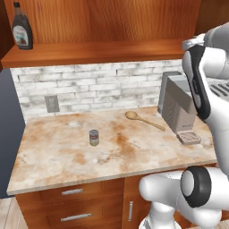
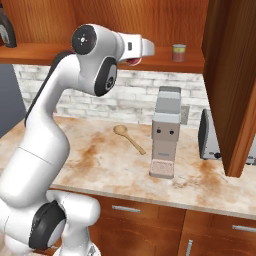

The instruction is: Pick the cans from the counter and place them in their designated side in the cabinet.

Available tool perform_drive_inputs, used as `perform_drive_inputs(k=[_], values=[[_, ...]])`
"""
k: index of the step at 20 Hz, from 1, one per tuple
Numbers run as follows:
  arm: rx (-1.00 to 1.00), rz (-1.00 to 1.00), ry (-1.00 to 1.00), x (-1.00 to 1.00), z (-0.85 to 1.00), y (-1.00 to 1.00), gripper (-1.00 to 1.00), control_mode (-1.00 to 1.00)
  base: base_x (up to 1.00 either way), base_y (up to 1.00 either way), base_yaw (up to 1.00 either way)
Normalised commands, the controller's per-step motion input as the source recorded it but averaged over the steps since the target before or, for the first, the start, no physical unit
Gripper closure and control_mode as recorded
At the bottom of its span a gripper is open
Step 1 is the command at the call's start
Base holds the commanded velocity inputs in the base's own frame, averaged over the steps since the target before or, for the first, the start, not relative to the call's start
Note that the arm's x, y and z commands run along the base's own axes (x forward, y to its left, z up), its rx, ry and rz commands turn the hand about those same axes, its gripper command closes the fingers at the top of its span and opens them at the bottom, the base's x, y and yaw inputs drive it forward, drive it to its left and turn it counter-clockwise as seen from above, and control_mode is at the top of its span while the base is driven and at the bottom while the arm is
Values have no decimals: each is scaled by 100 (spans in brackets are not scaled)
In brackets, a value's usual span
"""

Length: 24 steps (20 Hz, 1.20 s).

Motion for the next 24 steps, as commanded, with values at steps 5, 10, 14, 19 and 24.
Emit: perform_drive_inputs(k=[5,10,14,19,24], values=[[0,0,1,25,0,-10,100,-100,0,0,0],[1,0,4,22,0,-10,100,-100,0,0,0],[1,0,6,21,0,-8,100,-100,0,0,0],[0,0,3,24,0,-7,100,-100,0,0,0],[0,0,0,27,-3,-6,100,-100,0,0,0]])
